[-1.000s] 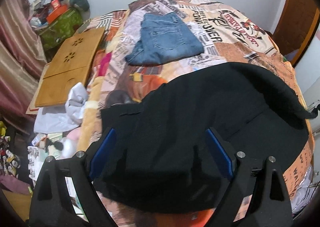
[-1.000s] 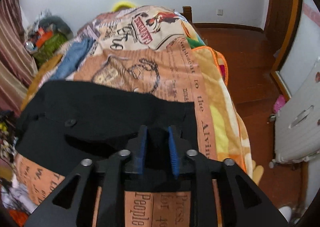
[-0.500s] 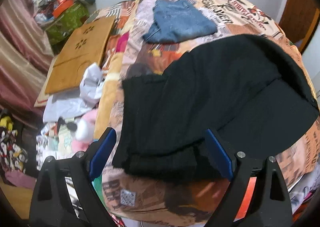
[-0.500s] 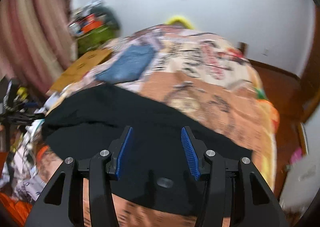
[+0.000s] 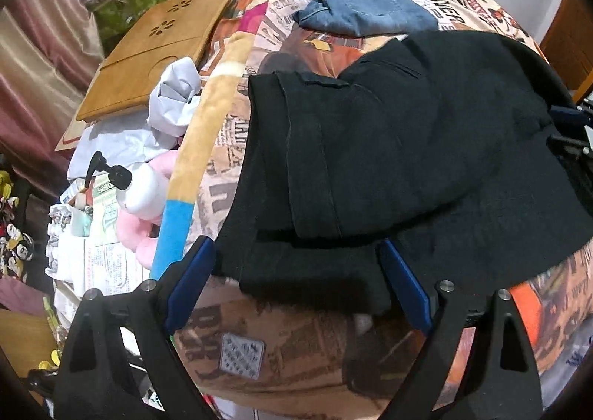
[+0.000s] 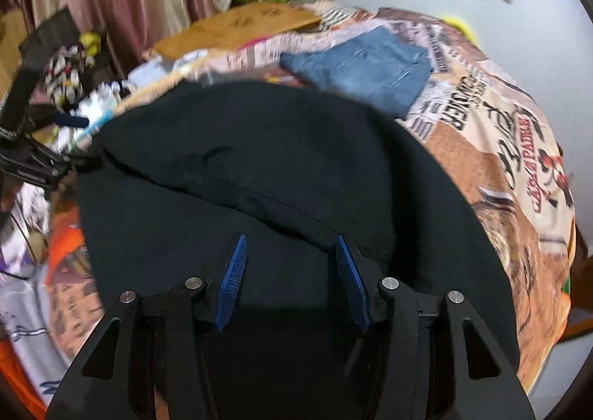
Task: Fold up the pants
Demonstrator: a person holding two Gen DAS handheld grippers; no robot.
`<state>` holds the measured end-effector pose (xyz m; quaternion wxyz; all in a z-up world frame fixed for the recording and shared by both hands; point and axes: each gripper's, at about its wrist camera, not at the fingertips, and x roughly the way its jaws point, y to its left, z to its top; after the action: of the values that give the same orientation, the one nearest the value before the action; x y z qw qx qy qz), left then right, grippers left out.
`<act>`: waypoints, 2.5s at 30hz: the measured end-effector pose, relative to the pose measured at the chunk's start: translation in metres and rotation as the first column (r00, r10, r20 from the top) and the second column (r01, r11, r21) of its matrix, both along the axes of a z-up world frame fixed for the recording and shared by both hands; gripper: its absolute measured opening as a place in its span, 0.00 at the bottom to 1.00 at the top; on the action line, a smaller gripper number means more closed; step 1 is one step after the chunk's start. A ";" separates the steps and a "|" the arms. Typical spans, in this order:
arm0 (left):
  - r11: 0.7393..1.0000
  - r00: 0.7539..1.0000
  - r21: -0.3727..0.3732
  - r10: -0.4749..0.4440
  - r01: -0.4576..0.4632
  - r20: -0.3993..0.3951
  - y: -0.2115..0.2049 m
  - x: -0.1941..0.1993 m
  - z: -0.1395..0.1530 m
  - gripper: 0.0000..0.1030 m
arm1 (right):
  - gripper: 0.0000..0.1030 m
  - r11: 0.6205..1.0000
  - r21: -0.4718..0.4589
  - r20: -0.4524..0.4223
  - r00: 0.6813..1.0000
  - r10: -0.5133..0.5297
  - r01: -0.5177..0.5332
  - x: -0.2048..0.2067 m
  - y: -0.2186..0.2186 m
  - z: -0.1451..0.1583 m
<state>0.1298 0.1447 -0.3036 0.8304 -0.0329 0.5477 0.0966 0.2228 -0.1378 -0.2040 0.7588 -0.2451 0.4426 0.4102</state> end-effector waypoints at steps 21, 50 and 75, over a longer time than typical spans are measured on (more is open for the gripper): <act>0.999 0.988 0.040 -0.013 0.007 0.157 -0.001 0.031 0.025 0.18 | 0.08 0.998 0.035 -0.007 0.999 0.053 -0.052 0.013 0.015 0.006; 0.992 0.972 -0.056 0.123 -0.114 0.202 0.045 -0.023 0.056 0.15 | 0.36 0.987 0.113 -0.222 0.965 0.136 -0.113 -0.049 0.026 0.034; 0.965 0.992 -0.241 0.118 -0.104 0.045 0.086 0.107 -0.020 0.49 | 0.38 0.995 0.073 -0.282 0.958 -0.049 0.073 0.136 0.056 -0.007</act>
<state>0.2370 0.2309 -0.3236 0.8296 -0.1658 0.5279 0.0754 0.3587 -0.0820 -0.2105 0.7104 -0.1392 0.5353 0.4352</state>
